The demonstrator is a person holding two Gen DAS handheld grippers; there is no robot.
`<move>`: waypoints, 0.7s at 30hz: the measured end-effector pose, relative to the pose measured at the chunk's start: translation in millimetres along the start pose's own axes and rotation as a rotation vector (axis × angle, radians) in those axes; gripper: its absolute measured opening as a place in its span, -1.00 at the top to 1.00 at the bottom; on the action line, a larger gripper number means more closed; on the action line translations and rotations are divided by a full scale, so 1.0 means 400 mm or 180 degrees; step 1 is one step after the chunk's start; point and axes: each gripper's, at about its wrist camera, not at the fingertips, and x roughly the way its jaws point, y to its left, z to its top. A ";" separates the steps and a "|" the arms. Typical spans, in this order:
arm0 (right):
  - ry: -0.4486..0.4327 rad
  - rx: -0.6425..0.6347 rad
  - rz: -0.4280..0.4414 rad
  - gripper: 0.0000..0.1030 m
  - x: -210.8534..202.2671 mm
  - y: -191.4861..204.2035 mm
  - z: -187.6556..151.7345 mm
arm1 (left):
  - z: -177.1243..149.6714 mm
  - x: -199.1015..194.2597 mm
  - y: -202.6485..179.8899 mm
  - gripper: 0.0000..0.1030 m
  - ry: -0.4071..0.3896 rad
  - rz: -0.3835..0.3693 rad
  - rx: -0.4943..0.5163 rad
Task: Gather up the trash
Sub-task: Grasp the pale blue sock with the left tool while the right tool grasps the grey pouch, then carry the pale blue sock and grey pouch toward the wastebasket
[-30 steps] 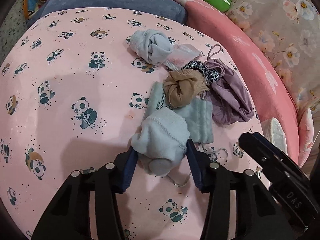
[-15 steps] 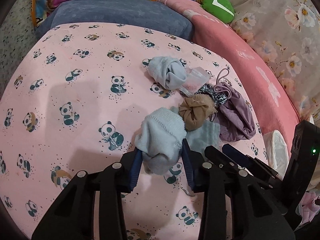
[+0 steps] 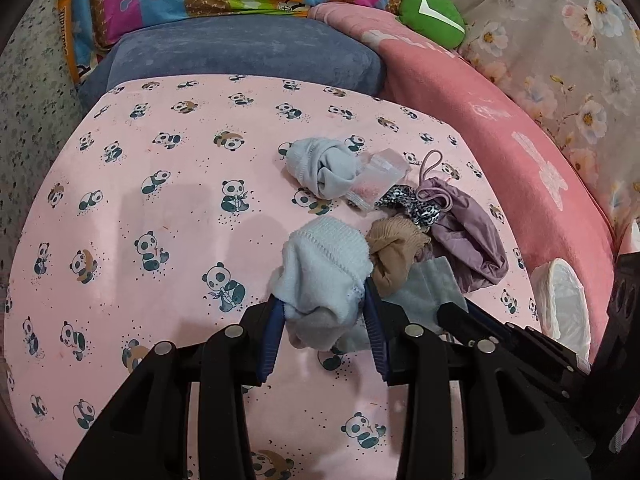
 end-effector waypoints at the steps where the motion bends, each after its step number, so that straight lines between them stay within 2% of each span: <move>1: -0.0034 0.0006 0.0005 0.74 -0.013 -0.001 0.002 | 0.002 -0.008 -0.008 0.30 -0.0026 0.0000 0.0021; 14: -0.0719 0.0099 0.0050 0.77 -0.274 -0.054 0.050 | 0.011 -0.094 -0.154 0.30 -0.0280 -0.0069 0.0309; 21: -0.1044 0.0205 -0.0028 0.77 -0.407 -0.123 0.065 | 0.014 -0.119 -0.249 0.30 -0.0373 -0.0149 0.0539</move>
